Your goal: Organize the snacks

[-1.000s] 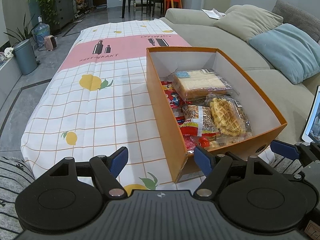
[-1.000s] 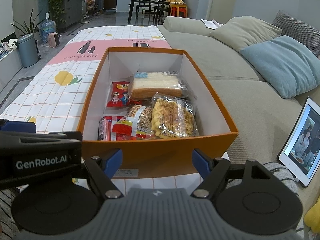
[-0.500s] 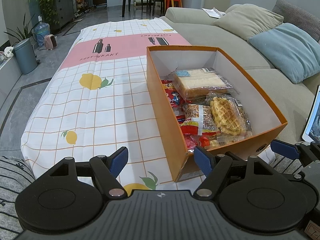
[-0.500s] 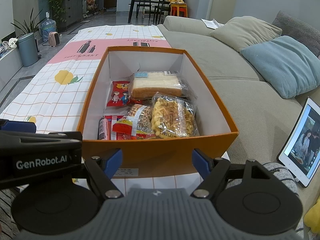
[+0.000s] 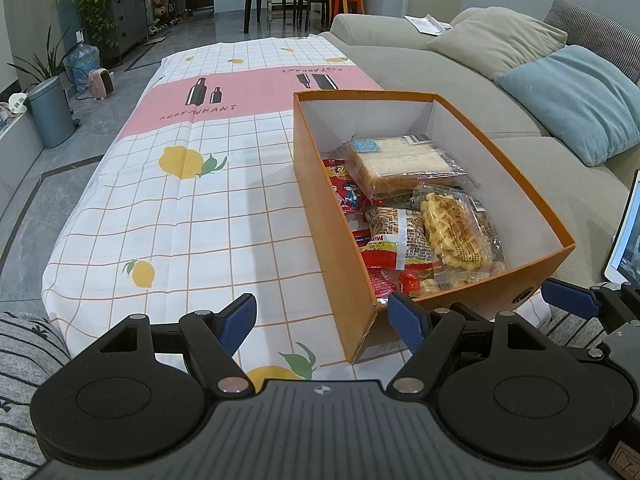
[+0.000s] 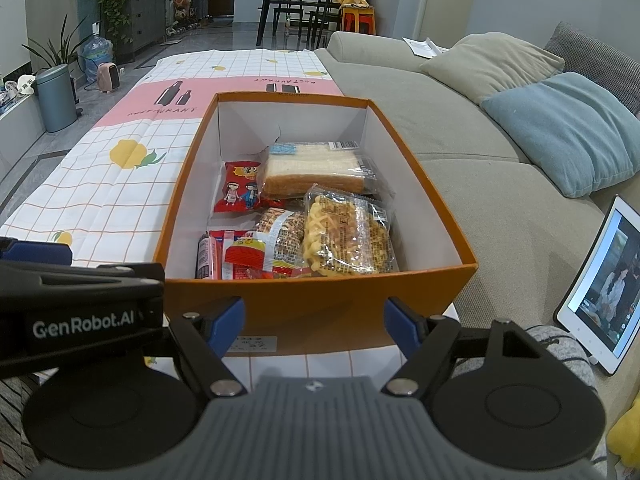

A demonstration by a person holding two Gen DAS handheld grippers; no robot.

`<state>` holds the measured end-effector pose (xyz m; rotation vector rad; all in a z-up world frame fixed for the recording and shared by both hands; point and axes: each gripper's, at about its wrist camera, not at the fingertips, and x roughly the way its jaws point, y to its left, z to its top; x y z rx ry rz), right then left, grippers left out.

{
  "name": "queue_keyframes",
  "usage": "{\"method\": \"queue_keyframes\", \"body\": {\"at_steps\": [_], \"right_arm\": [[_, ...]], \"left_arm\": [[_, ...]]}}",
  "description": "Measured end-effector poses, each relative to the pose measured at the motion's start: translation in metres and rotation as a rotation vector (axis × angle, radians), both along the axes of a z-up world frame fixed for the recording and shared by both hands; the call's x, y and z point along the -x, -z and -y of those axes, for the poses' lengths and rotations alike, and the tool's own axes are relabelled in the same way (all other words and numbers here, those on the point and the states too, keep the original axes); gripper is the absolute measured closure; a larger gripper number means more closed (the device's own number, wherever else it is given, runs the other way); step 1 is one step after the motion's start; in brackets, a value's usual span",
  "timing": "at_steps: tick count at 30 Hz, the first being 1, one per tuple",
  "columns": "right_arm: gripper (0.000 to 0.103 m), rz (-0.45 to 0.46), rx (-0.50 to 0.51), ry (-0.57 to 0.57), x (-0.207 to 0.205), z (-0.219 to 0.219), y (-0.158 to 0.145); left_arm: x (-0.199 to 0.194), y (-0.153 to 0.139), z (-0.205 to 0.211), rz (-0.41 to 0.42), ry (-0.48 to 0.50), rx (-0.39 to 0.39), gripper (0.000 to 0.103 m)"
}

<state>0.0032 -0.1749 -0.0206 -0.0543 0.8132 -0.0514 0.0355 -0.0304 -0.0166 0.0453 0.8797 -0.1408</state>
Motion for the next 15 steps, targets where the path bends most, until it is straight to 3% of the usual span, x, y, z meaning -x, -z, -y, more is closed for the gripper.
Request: {"method": "queue_keyframes", "body": {"at_steps": [15], "right_arm": [[0.028, -0.003, 0.003, -0.003, -0.0004, -0.0001, 0.0012]], "left_arm": [[0.0001, 0.0011, -0.0009, -0.004, -0.001, -0.002, 0.015]]}}
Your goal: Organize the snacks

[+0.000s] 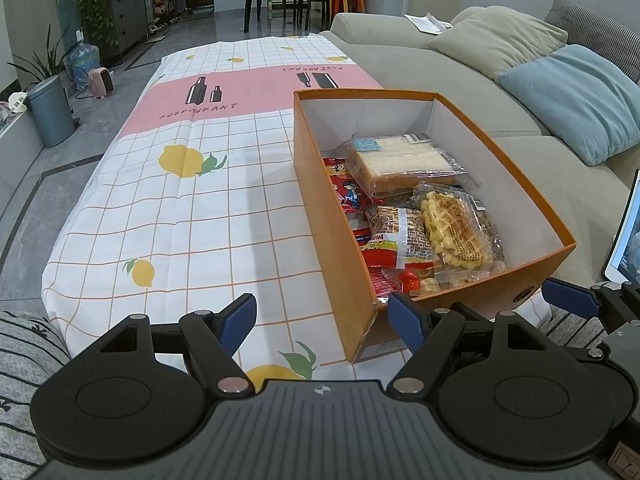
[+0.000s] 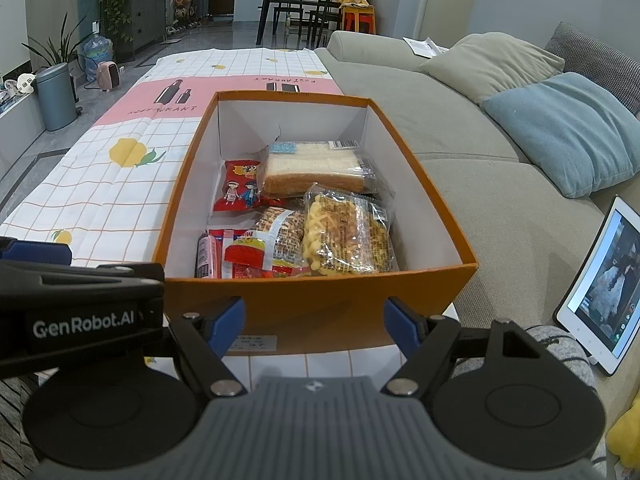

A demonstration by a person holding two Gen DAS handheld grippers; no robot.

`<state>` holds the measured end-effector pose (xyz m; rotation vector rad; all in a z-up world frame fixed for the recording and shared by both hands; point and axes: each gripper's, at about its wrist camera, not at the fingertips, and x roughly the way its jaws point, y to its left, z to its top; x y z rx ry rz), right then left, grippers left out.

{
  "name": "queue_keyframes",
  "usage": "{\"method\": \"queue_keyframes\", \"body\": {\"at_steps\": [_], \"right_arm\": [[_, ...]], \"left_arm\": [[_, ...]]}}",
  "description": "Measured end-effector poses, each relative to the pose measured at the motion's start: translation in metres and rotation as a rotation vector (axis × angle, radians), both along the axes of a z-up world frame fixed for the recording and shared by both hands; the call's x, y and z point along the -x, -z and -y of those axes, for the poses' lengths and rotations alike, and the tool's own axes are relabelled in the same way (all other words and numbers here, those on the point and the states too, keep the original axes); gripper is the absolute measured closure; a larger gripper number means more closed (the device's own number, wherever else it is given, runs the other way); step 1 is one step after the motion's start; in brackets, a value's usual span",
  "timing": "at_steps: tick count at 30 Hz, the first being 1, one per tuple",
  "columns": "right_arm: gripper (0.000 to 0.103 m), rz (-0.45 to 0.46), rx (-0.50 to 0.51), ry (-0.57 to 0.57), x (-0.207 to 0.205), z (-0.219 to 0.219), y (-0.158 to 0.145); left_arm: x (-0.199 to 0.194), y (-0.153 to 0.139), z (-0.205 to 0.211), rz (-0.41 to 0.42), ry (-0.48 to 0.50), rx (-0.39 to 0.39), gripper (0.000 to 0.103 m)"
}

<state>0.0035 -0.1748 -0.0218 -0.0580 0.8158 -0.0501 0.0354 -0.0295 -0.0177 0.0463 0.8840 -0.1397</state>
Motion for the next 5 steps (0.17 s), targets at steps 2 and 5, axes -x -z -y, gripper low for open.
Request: {"method": "queue_keyframes", "body": {"at_steps": [2, 5], "right_arm": [[0.028, 0.0, 0.0, 0.0, -0.0001, 0.0003, 0.0002], [0.028, -0.001, 0.0, -0.001, -0.0001, 0.0002, 0.0002]], "left_arm": [[0.0, 0.0, 0.0, 0.001, 0.001, 0.001, 0.015], [0.0, 0.0, 0.0001, 0.001, 0.0, 0.0, 0.015]]}}
